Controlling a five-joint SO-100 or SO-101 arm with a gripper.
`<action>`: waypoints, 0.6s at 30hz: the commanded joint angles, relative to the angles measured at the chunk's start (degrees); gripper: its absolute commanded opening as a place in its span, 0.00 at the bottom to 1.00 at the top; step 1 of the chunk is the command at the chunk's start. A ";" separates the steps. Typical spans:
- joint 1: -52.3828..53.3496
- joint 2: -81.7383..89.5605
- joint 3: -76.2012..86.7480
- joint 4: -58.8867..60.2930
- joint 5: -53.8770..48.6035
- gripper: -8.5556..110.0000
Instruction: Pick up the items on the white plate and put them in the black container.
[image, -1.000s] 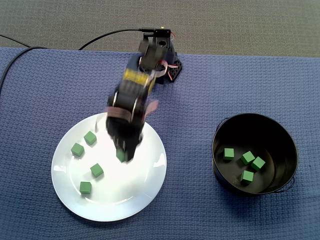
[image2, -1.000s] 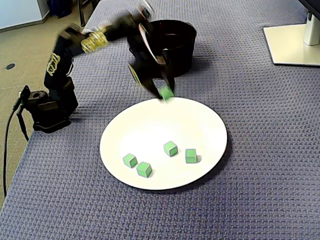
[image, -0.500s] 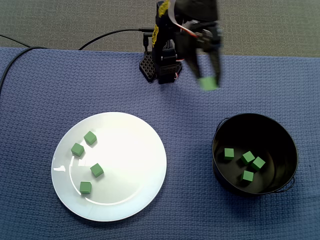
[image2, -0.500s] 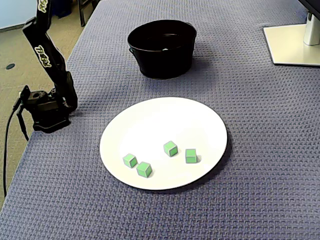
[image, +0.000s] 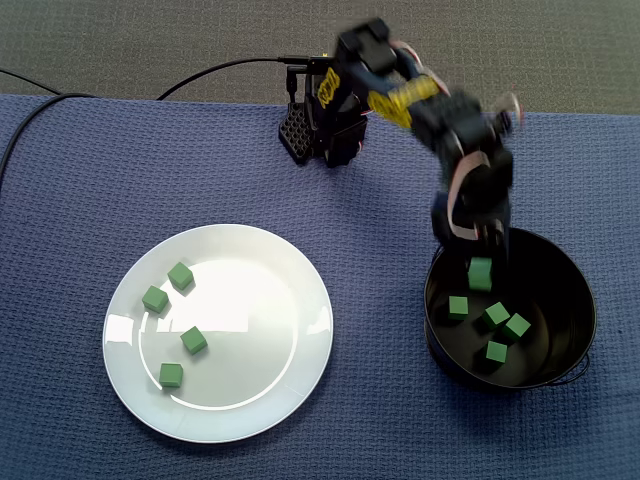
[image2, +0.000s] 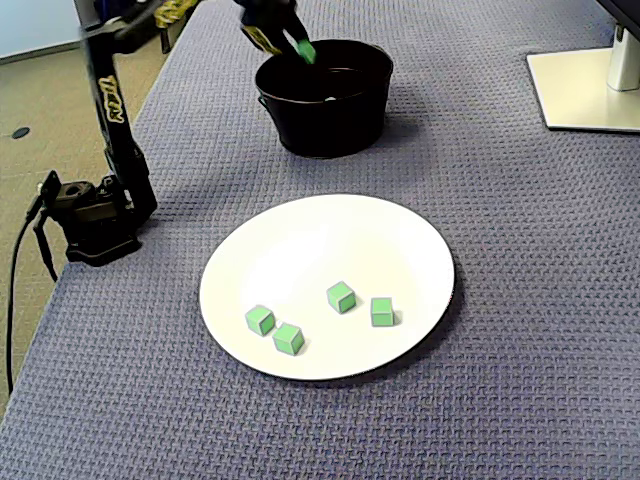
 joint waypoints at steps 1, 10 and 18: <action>-1.49 -11.43 -7.38 -1.49 0.00 0.07; -2.20 -7.21 0.79 -5.19 -0.09 0.39; 9.67 25.84 0.88 13.18 -10.81 0.44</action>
